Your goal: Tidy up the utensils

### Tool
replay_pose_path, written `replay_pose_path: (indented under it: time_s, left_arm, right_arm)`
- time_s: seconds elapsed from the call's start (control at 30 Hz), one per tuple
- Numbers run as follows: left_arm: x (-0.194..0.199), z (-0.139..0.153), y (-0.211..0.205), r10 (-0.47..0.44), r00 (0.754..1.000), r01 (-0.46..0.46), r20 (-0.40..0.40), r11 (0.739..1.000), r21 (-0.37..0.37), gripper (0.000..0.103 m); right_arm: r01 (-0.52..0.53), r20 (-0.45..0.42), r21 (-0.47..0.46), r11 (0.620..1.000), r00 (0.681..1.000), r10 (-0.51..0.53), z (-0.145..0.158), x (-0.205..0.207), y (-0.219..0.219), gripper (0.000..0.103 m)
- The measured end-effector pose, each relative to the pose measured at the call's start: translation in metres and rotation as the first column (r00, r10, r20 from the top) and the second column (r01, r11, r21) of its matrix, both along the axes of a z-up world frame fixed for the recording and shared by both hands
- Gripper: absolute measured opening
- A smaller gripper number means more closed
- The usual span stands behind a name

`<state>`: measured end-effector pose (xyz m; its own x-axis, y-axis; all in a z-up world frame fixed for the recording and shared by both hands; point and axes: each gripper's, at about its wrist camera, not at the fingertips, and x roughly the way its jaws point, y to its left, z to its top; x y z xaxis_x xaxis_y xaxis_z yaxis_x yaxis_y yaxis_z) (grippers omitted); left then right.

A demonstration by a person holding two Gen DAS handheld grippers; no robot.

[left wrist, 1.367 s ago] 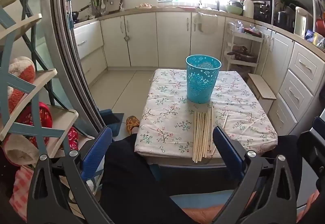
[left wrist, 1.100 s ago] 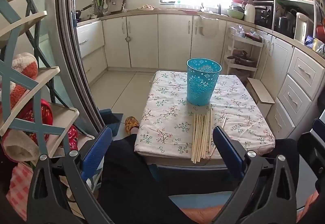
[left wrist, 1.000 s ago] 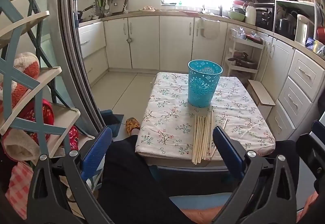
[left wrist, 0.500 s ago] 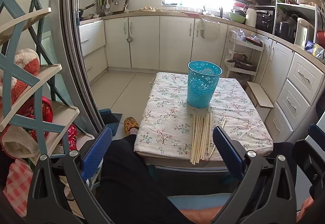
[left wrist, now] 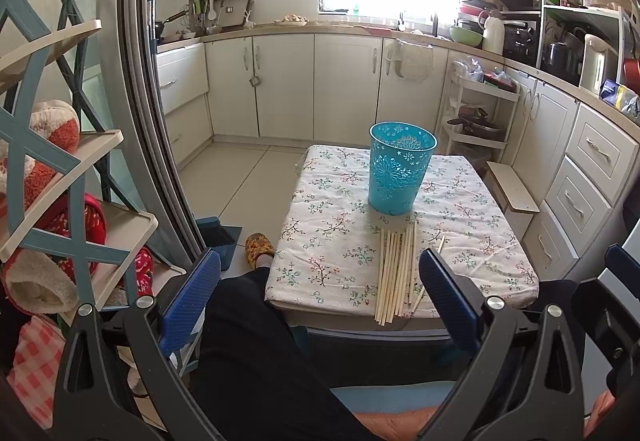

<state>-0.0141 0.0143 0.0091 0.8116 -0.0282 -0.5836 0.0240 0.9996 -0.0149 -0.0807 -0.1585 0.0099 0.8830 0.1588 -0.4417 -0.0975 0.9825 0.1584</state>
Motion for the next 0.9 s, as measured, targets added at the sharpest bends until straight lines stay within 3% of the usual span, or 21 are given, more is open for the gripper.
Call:
replay_pose_path:
  time_s: [0.9]
  left_arm:
    - [0.0009, -0.0058, -0.0003, -0.002, 1.000, 0.003, -0.014, 1.000, 0.015, 0.096]
  right_arm:
    - [-0.016, -0.033, 0.032, 0.999, 0.999, 0.017, -0.0067, 0.0081, -0.0007, 0.097]
